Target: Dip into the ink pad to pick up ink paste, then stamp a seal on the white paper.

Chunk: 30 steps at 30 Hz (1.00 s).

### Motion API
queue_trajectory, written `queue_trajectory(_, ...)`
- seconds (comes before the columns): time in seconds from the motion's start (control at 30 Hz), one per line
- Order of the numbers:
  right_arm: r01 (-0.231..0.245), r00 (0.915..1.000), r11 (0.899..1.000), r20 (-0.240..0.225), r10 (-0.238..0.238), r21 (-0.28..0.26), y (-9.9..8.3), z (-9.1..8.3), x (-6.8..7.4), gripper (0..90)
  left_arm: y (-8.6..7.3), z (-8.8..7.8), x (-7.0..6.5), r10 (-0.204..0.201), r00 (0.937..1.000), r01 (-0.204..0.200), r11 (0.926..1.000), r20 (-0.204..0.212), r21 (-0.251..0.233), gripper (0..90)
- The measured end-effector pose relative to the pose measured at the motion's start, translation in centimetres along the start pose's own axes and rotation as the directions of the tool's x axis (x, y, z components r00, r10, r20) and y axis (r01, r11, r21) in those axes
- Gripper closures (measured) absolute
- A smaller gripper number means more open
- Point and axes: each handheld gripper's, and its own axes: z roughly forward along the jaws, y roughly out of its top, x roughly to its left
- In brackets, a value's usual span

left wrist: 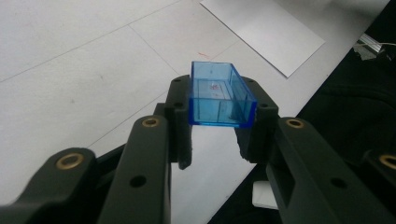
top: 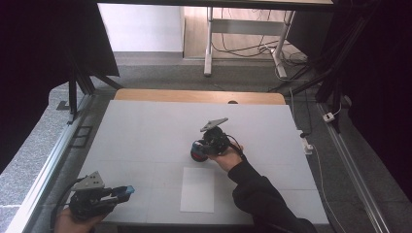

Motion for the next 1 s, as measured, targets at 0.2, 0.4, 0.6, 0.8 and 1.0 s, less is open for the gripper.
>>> queue_trajectory(0.2, 0.006, 0.9999, 1.000, -0.011, -0.006, -0.011, 0.0, -0.8, 0.2, 71.1, 0.0, 0.0, 0.0, 0.001, 1.0000, -0.001, 1.0000, 0.001, 0.000, 68.8)
queue_trajectory(0.4, 0.022, 0.9994, 0.999, -0.026, -0.022, -0.023, 0.0, -1.6, 0.5, 71.1, 0.0, 0.0, 0.0, 0.004, 1.0000, -0.004, 1.0000, 0.005, -0.002, 68.8)
queue_trajectory(0.6, 0.053, 0.9975, 0.998, -0.044, -0.054, -0.031, 0.0, -2.4, 0.9, 71.0, 0.0, 0.0, -0.1, 0.006, 0.9999, -0.006, 1.0000, 0.010, -0.004, 68.8)
queue_trajectory(0.8, 0.052, 0.9973, 0.998, -0.049, -0.054, -0.044, 0.0, -3.0, 1.0, 71.0, 0.0, 0.0, 0.0, 0.004, 0.9999, -0.004, 1.0000, 0.011, -0.005, 68.8)
queue_trajectory(1.0, 0.047, 0.9972, 0.997, -0.055, -0.050, -0.057, 0.2, -3.7, 1.3, 71.1, 0.0, 0.0, 0.0, 0.000, 0.9999, 0.000, 1.0000, 0.012, -0.007, 68.8)
